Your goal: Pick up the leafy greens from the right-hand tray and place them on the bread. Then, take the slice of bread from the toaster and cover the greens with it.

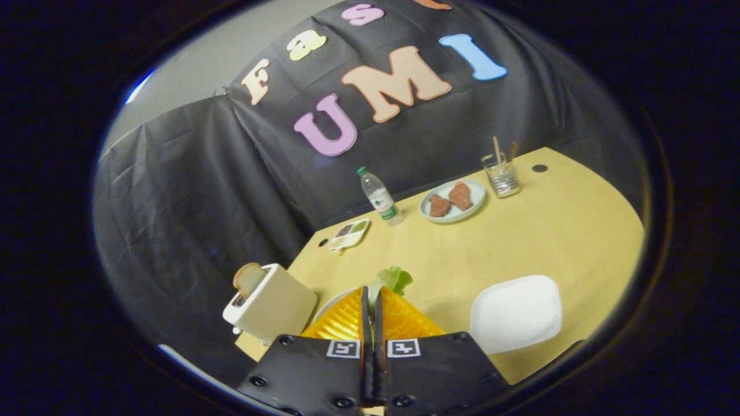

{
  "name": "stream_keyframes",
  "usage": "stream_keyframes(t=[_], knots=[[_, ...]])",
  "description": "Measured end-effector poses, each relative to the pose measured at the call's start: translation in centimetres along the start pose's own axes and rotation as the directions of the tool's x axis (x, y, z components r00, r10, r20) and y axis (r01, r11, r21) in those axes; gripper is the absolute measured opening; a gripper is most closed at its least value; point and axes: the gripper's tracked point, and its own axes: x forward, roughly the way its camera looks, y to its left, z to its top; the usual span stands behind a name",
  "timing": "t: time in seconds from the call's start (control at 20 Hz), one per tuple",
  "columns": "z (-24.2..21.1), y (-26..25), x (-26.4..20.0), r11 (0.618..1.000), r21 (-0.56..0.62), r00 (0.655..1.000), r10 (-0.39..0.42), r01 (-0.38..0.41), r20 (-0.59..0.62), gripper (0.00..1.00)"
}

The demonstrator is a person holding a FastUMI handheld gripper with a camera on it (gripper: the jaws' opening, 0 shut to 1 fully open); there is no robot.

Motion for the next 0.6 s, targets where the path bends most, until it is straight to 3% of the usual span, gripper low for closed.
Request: stream_keyframes(t=[0.3, 0.5, 0.6], knots=[[-5.1, 7.3, 5.8, 0.993, 0.030, 0.990, 0.116, -0.114, -0.079, 0.03], [-9.1, 6.8, 8.7, 0.997, 0.022, 0.987, 0.070, -0.067, -0.144, 0.03], [-10.4, 4.3, 9.8, 0.999, -0.037, 0.987, -0.015, 0.009, -0.160, 0.03]])
